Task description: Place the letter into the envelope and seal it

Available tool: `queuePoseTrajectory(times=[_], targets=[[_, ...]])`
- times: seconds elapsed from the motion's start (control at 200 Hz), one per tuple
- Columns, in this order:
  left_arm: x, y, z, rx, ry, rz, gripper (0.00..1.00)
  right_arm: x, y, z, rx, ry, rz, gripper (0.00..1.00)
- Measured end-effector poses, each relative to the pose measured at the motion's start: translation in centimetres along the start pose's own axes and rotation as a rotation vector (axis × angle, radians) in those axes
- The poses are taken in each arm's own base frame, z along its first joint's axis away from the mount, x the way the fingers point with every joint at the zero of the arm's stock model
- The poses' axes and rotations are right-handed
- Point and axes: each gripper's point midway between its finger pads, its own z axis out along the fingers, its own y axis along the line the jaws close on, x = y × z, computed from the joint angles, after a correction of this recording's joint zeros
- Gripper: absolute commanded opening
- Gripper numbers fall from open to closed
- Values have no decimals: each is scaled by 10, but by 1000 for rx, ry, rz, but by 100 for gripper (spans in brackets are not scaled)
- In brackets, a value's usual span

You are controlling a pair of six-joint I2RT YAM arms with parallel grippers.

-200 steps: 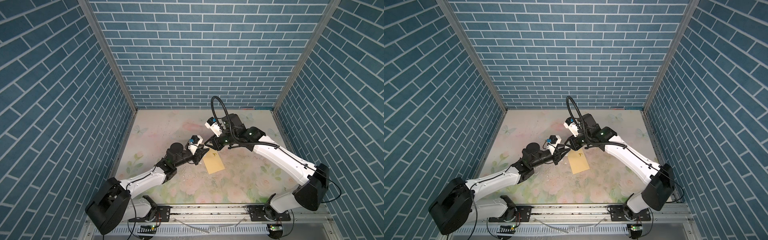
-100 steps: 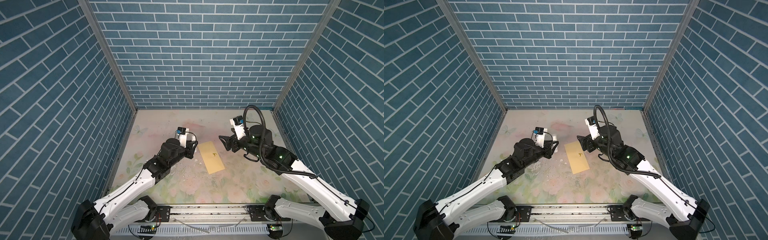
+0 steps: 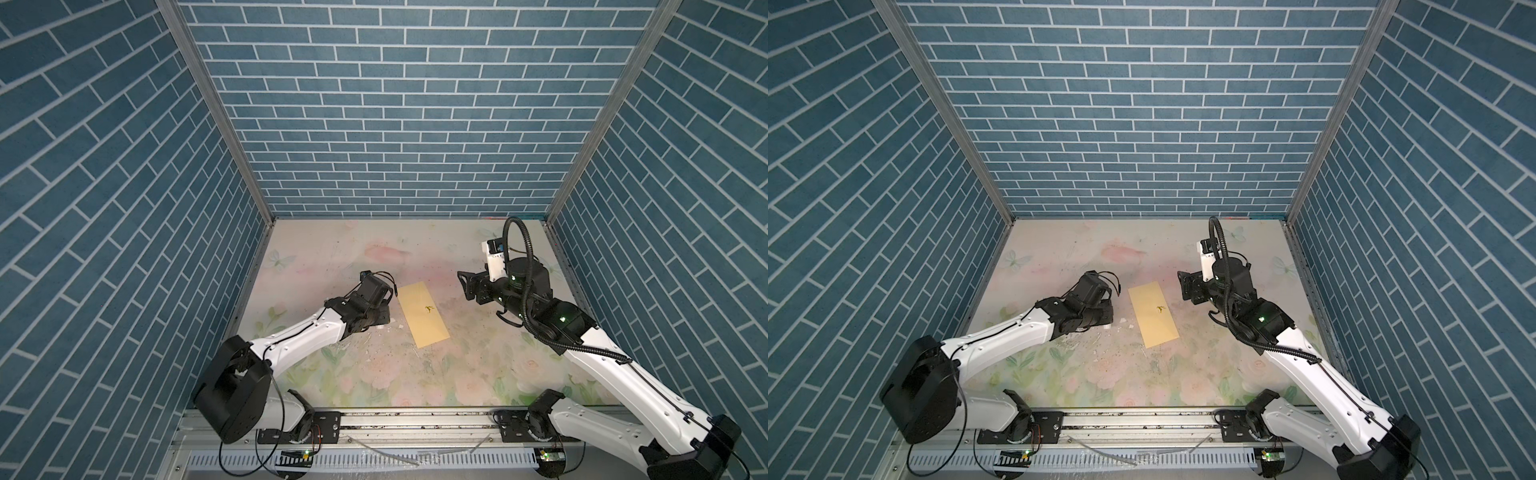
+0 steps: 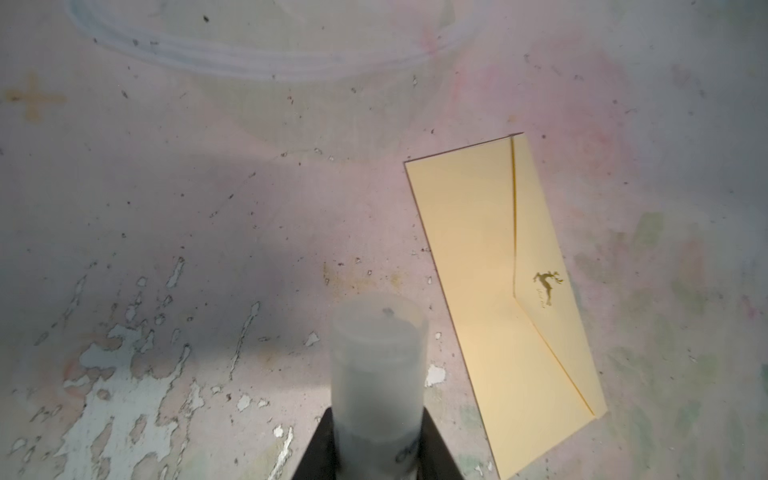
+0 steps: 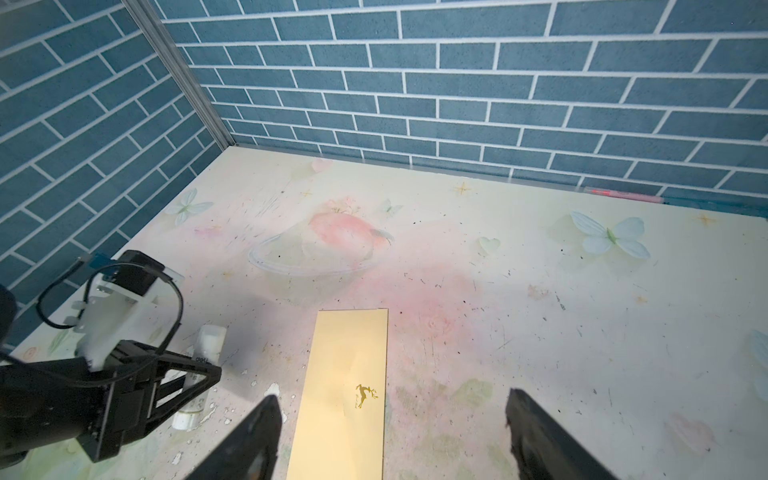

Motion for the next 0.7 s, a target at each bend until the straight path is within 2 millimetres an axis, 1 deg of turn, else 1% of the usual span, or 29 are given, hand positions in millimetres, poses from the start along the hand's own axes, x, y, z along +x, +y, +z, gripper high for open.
queuePoseTrajectory(times=[0.14, 0.295, 0.385, 0.475, 0.7], targets=[[7, 7, 13, -40, 26, -13, 0, 6, 0, 5, -6, 22, 16, 85], [14, 12, 26, -71, 53, -21, 0, 15, 1, 16, -11, 63, 21, 85], [18, 14, 31, -85, 69, -23, 5, 19, 1, 19, -13, 81, 28, 85], [21, 17, 36, -98, 81, -26, 6, 21, 0, 20, -14, 89, 35, 86], [26, 20, 44, -117, 99, -34, 17, 24, 0, 22, -18, 101, 37, 86]])
